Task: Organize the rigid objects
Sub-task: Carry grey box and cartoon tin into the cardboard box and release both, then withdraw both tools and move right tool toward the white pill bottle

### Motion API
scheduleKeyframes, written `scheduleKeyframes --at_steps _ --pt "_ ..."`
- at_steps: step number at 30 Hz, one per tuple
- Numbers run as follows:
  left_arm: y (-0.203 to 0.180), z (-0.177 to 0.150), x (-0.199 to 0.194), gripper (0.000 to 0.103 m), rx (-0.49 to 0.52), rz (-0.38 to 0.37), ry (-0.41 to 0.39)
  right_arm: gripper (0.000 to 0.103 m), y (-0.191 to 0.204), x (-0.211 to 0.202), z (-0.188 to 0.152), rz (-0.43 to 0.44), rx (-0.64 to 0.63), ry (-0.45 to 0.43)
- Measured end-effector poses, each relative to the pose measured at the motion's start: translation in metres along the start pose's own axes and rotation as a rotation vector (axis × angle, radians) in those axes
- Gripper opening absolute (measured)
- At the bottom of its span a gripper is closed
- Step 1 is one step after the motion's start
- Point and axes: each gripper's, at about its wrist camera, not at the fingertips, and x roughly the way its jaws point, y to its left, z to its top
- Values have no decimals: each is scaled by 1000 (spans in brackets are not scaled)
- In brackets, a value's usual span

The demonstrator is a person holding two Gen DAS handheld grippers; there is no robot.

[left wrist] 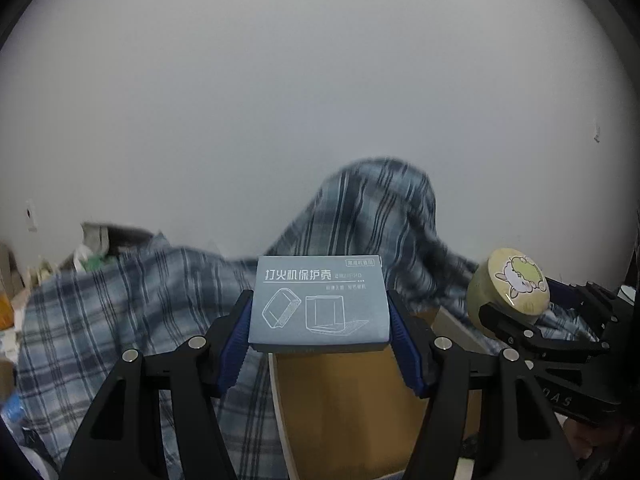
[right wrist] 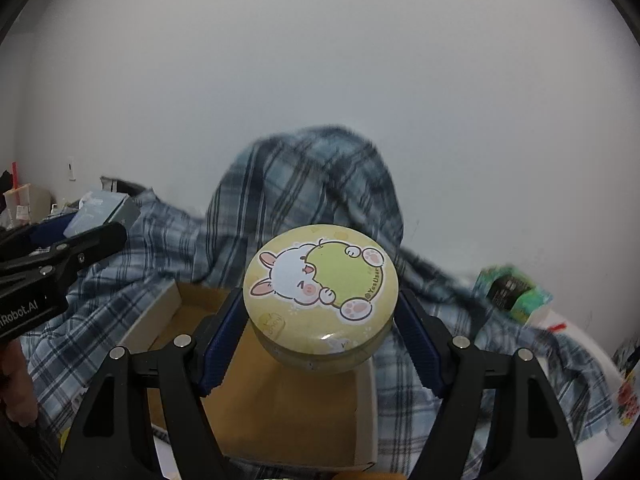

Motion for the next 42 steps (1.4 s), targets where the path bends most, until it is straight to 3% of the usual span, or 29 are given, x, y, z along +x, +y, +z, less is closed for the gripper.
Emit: scheduleKeyframes --at_steps 4,6,7,8,11,16,21,24,26,30,36,42 --pt "2 -8 17 66 11 -8 80 74 -6 12 -8 16 11 70" --pt "-1 -11 23 72 19 -16 113 74 -5 18 -13 31 -2 99" --pt "-2 -13 25 84 19 -19 125 74 -5 19 -15 28 -4 108" --pt "-4 -14 26 89 22 -24 137 76 -5 20 -16 18 -2 111" --pt "-6 -16 25 89 16 -13 133 85 -6 20 -16 4 -8 100" --pt "-2 -13 21 89 -16 -17 116 85 -8 12 -12 -7 -9 70" --pt "0 -5 16 91 -29 -3 148 85 -12 3 -6 -23 0 43" --pt "1 2 8 95 -39 -20 168 85 -15 -8 0 -26 7 24" --pt "4 8 -1 103 -76 -31 175 85 -16 -18 5 -24 14 10" --pt "7 22 -32 103 -122 -57 117 85 -14 -52 11 -19 1 -45" --pt "-12 22 -91 103 32 -1 14 88 -17 -107 4 33 27 -86" --pt "-16 2 -116 103 36 14 -18 90 -21 -136 -13 40 76 -97"
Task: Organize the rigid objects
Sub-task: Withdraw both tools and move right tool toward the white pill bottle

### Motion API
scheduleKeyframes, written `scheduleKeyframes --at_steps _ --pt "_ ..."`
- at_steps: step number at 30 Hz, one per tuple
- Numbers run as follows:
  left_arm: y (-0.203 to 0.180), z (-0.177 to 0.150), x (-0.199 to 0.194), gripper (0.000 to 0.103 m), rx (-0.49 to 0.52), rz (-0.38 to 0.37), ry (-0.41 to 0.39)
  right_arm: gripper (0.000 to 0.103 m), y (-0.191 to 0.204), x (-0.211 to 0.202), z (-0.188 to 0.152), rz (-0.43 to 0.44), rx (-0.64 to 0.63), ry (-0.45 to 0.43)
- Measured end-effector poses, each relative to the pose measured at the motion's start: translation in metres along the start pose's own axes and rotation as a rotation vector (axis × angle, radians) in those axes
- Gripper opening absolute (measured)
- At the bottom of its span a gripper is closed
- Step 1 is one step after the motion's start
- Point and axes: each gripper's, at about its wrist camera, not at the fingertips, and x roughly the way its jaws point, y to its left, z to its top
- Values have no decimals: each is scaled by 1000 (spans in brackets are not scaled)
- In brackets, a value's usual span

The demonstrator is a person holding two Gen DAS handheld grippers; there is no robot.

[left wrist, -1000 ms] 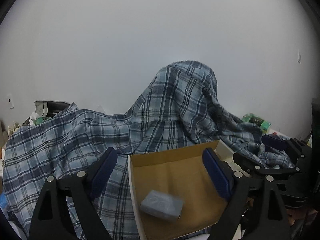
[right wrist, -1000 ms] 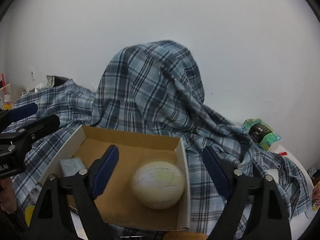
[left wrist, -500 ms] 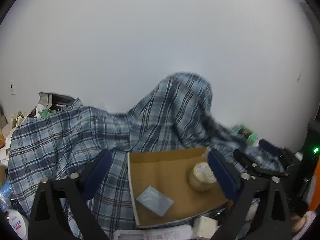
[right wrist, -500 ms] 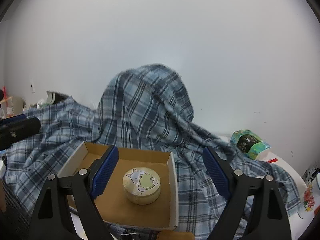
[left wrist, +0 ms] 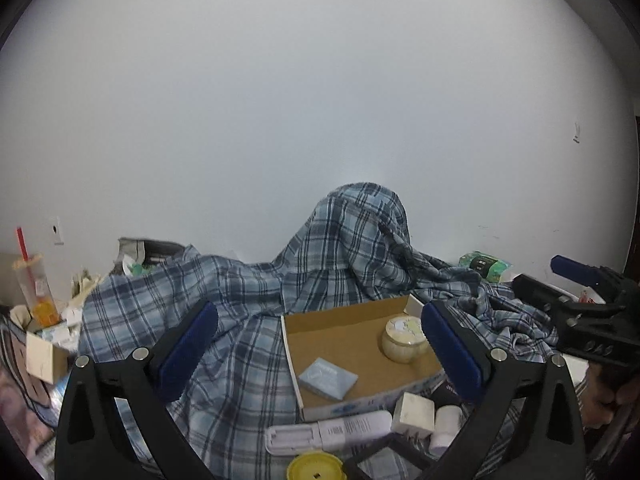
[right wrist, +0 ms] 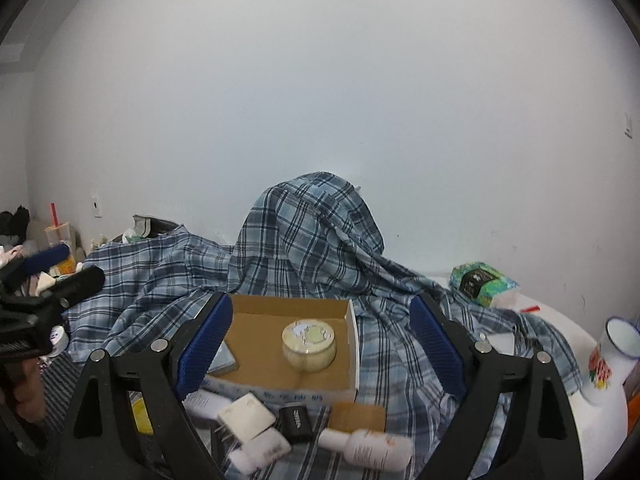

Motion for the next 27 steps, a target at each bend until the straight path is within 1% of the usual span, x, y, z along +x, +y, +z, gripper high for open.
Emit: scheduleKeyframes --at_steps 4,7,8,11,13,16,22,27 --pt "2 -25 1 103 -15 -15 -2 90 -6 -3 -18 -26 5 0" --pt "2 -41 5 103 -14 -45 19 90 -10 3 -34 -29 -3 19" --pt "0 -46 8 103 -2 -42 21 90 -11 7 -39 -28 -16 26" --pt "-5 -59 14 103 41 -15 19 90 -13 15 -50 -58 -51 40" --pt "-7 -66 19 103 48 -22 31 90 -15 20 -52 -31 -44 66" --pt "-6 -68 24 103 43 -27 55 90 -17 25 -53 -21 -38 86" --pt "2 -70 25 103 5 -30 59 90 -16 26 -55 -19 -42 95" --pt "3 -69 24 103 10 -30 55 90 -15 27 -54 -7 -47 112"
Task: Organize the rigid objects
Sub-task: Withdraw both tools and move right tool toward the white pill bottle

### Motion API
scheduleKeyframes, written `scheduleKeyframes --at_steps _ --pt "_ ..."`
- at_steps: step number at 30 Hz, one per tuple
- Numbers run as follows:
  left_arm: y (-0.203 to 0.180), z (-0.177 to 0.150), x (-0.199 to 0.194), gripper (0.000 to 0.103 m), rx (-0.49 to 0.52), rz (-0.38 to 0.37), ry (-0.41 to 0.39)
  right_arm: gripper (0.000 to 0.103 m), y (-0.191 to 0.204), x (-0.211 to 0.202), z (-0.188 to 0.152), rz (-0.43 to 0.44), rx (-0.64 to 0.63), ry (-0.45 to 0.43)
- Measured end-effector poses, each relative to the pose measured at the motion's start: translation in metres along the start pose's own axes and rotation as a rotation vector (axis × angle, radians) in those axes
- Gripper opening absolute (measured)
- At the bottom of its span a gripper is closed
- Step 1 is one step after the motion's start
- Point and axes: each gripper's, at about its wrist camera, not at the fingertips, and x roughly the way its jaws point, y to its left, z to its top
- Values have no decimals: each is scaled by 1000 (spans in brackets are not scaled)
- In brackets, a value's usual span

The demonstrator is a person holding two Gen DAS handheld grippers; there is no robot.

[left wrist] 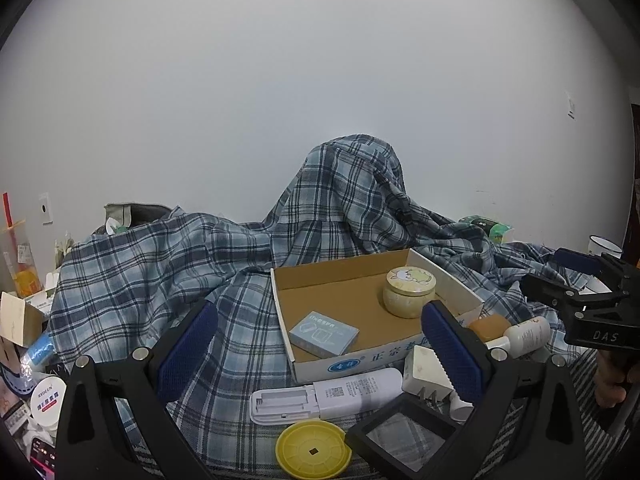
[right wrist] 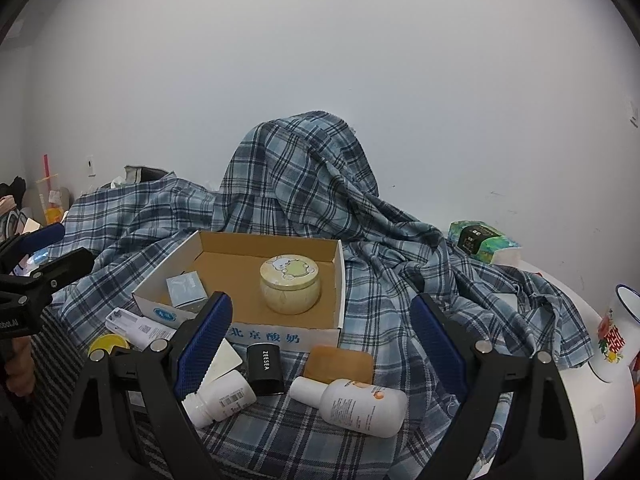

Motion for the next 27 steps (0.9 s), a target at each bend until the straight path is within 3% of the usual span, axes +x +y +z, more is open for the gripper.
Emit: scheduleKeyframes --at_steps 5,8,12,18,21,27 --pt "0 1 0 103 2 -1 0 90 3 1 4 46 -25 64" --pt "-1 0 0 103 -3 -2 -4 90 18 11 0 112 -115 157" --pt "-4 0 0 103 9 -3 -6 90 40 34 -14 270 -227 339" --pt "-8 -1 3 103 21 -8 4 90 56 64 -30 367 -300 498" --pt "-10 -1 2 103 27 -10 4 85 66 75 -35 378 -354 526" --pt "-12 -1 3 103 26 -13 11 70 67 88 -40 442 -325 601"
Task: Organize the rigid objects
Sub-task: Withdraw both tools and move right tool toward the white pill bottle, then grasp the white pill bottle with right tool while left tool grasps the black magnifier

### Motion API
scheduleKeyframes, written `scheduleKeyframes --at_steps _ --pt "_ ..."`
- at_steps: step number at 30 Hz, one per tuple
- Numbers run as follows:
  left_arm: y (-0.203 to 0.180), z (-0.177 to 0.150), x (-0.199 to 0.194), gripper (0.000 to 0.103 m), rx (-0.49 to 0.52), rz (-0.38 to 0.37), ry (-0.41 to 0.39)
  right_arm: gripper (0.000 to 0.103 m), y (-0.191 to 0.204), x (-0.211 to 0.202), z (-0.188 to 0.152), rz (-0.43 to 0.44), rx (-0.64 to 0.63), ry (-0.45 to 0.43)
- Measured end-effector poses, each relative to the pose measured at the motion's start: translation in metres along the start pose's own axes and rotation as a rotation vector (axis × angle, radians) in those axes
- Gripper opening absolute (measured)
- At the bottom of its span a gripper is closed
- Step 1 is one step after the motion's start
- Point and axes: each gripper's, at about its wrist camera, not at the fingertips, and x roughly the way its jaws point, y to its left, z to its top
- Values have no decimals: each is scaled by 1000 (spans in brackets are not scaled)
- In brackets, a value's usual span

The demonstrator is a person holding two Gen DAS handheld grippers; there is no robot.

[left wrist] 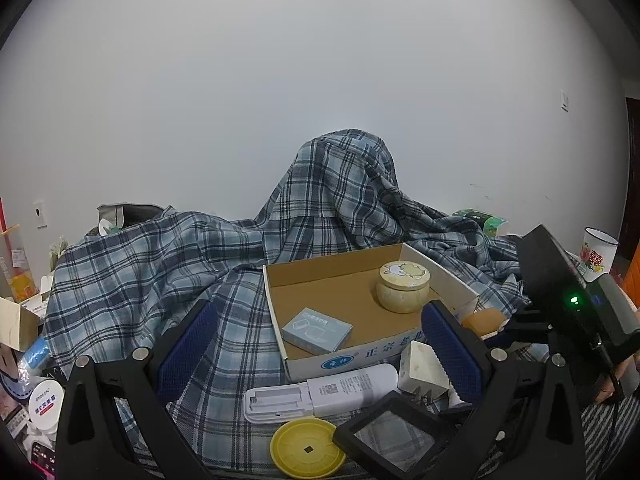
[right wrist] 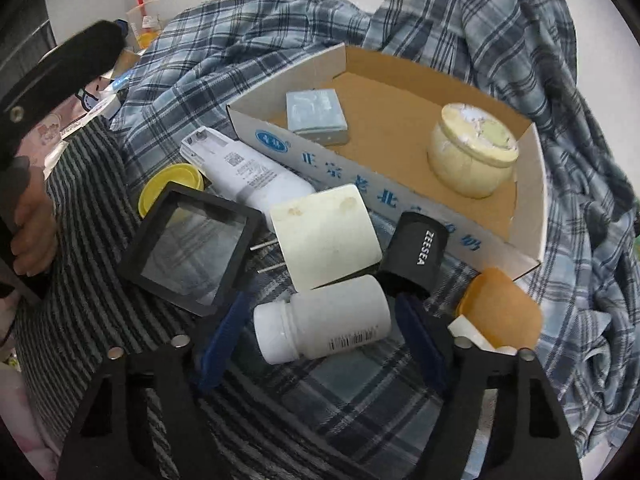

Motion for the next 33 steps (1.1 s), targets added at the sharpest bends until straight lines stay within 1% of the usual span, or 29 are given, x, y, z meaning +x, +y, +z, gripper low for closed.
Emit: scheduleKeyframes --at_steps 1,2,7,11,13,14,19,21,23,25,27,28,31,33 --pt "0 0 0 103 0 -1 0 65 -1 1 -1 6 1 6" --pt "-1 0 0 103 1 -2 0 63 -1 2 -2 12 3 10" --pt "-1 0 2 103 2 -5 2 62 3 -7 -11 54 0 11" --pt "-2 -1 2 103 3 -5 3 62 8 -16 -17 47 -13 9" --pt "-2 -1 2 103 5 -5 3 63 9 -18 -15 18 0 -8" --pt "-1 0 2 103 4 -5 3 63 7 -17 -14 8 19 -15" --pt "-1 -1 2 103 1 -5 6 63 0 -8 -9 18 161 -13" --pt "0 -2 3 103 -4 -6 10 63 -2 -4 -10 0 246 -6" --pt "2 -2 3 103 -8 -8 13 63 -3 -7 -13 -23 331 -25" --pt "3 -2 3 103 -7 -9 12 63 0 -11 -16 -48 364 -57" --pt "3 -2 3 103 -3 -8 9 63 9 -15 -17 -93 341 -82" --pt "3 -2 2 103 0 -9 7 59 13 -16 -17 -121 319 -86" --pt "4 -2 3 103 3 -10 8 57 19 -16 -17 -134 272 -98" --pt "3 -2 2 103 0 -10 7 57 17 -20 -18 -138 277 -105"
